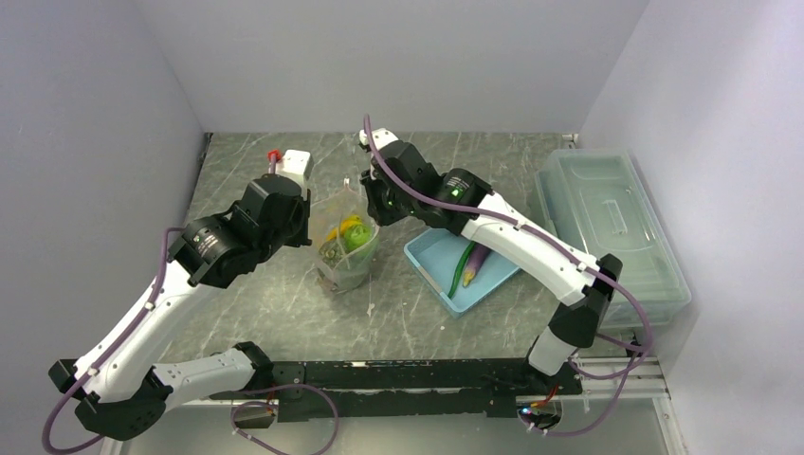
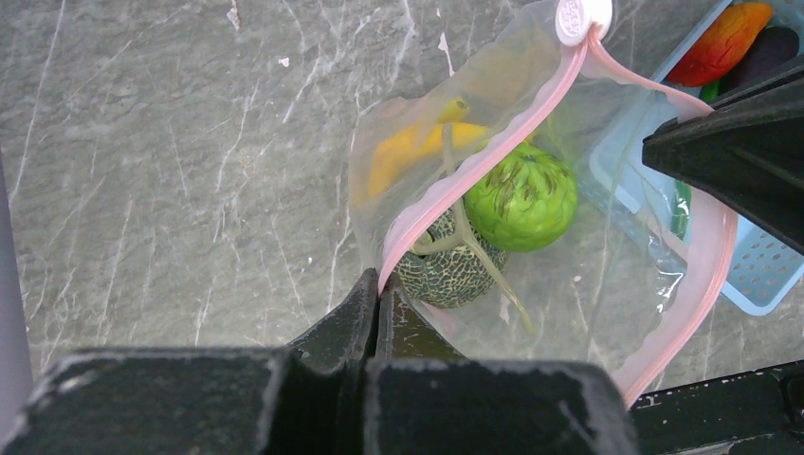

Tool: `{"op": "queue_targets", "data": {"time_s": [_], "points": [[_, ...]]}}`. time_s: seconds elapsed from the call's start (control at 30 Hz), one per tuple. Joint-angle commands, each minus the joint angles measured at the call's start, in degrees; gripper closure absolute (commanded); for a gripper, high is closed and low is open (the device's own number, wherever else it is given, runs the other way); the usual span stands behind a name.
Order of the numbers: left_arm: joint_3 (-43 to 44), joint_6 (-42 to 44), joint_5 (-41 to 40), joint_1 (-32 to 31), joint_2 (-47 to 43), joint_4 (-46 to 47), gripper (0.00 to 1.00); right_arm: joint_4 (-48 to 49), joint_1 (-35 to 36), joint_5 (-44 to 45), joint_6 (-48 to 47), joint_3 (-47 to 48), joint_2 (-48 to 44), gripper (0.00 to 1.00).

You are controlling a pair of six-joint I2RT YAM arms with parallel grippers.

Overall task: Place the food in the zip-top bag and seal the zipper
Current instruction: Adjust the zipper food storage bag at the center of the board, then pick up the fake vegetable from the bin.

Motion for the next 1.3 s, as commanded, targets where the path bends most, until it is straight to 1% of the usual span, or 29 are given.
{"op": "queue_targets", "data": {"time_s": [0.0,0.1,0.27,0.4,0.6,0.67,0.93,1.03,1.2,1.27], "points": [[0.89,-0.22,-1.46,0.11,-0.16,0.64,1.00,1.03,0.11,3.12,-0.48,-0.40,-1.89,0.80],[0.92,0.06,-1.71,0.17,-0.37,1.14,1.00,2.67,0.10,4.07,-1.08,-1.28,-4.09,0.66],[1.05,0.16,-1.67,0.15,-0.46,1.26,1.00,1.81,-0.29,7.20,-1.89,-0.35,-6.96,0.48],[0.68,0.22,-1.28,0.17,-0.40,1.63,1.00,1.88,-1.02,9.96,-1.86,-1.89,-10.71,0.39],[0.40,0.55,-0.69,0.13,-0.38,2.21,1.00,0.29,-3.37,13.38,-1.44,-4.58,-15.64,0.32],[0.39,0.67,-0.50,0.15,-0.27,2.48,1.00,-0.01,-5.08,13.36,-1.06,-6.03,-17.26,0.31],[0.55,1.12,0.27,0.14,0.28,3.03,1.00,-1.30,-16.25,8.33,1.56,-16.31,-23.92,0.29],[0.22,1.21,0.70,0.12,0.48,3.52,1.00,-1.49,-19.16,6.93,2.54,-20.58,-25.78,0.25],[0.51,1.37,1.44,0.15,1.23,3.99,1.00,-2.53,-22.90,5.18,3.86,-26.50,-26.30,0.22],[0.61,1.46,1.48,0.16,1.34,4.09,1.00,-2.38,-24.19,4.61,4.44,-29.14,-26.57,0.19]]}}
